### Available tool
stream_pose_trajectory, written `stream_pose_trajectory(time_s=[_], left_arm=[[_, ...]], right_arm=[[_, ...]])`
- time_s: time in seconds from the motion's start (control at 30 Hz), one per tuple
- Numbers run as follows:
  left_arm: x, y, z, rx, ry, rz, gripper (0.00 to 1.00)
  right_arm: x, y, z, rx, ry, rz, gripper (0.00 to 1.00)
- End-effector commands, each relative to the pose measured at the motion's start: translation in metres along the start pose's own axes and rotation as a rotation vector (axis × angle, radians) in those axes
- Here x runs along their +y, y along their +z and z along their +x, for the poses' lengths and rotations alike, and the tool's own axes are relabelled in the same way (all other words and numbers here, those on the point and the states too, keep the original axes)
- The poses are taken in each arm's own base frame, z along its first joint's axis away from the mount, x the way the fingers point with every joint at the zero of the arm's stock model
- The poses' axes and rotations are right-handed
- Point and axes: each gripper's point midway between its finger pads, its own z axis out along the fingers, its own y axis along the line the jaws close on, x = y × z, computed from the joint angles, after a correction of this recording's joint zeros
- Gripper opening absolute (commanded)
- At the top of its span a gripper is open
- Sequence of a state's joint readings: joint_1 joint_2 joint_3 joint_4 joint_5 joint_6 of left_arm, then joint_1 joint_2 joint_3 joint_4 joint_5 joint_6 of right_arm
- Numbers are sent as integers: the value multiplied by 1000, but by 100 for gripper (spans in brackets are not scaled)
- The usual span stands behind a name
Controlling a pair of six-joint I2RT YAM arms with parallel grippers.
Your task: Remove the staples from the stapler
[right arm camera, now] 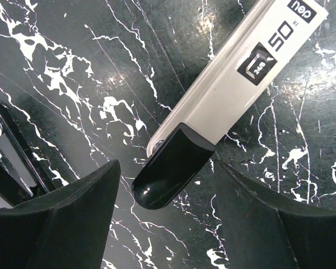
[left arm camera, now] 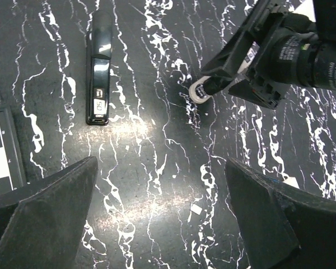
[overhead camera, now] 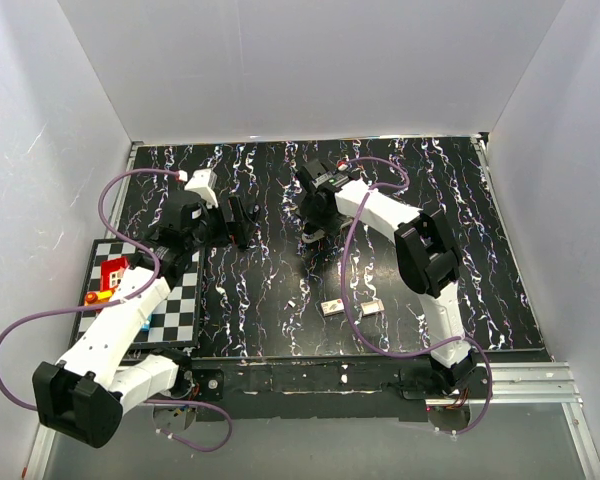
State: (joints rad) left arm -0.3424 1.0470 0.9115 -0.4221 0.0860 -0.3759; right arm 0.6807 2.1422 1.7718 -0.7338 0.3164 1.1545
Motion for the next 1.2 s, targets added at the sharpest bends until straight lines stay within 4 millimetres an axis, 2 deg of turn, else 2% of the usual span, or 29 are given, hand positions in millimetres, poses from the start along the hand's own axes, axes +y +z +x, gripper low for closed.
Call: stream_pose_trajectory(time_s=[0.0,0.2,0.27,0.5,0.63,0.67,0.87,0.97,1.17], left_arm=[[10,-3,-6,-8,-22,-74,98],[6,-4,-7,-15,-9,-52,98],[5,-5,-9,-18,-9,-48,98],[-1,-9,-11,-36,-2,-14,98],[-2,-9,-10,-30,0,-4,98],[-2,-9,-10,-30,0,-4,98],[-3,-9,-10,-31,2,2,98],[-3,-8,-9,-26,1,3,98],[-5,-8,-10,-28,3,14,98]], right_arm=[[10,-1,-3,-1,30,-31,73],[11,3,1,12,16,-41,61],[11,5,2,17,14,-41,54],[13,3,4,26,-4,-55,27],[13,-1,3,27,-29,-65,5],[13,-2,3,28,-41,-66,1],[12,-16,-3,24,-176,-85,1],[5,-25,-4,29,-270,-81,1],[0,-41,0,54,-531,-149,1]])
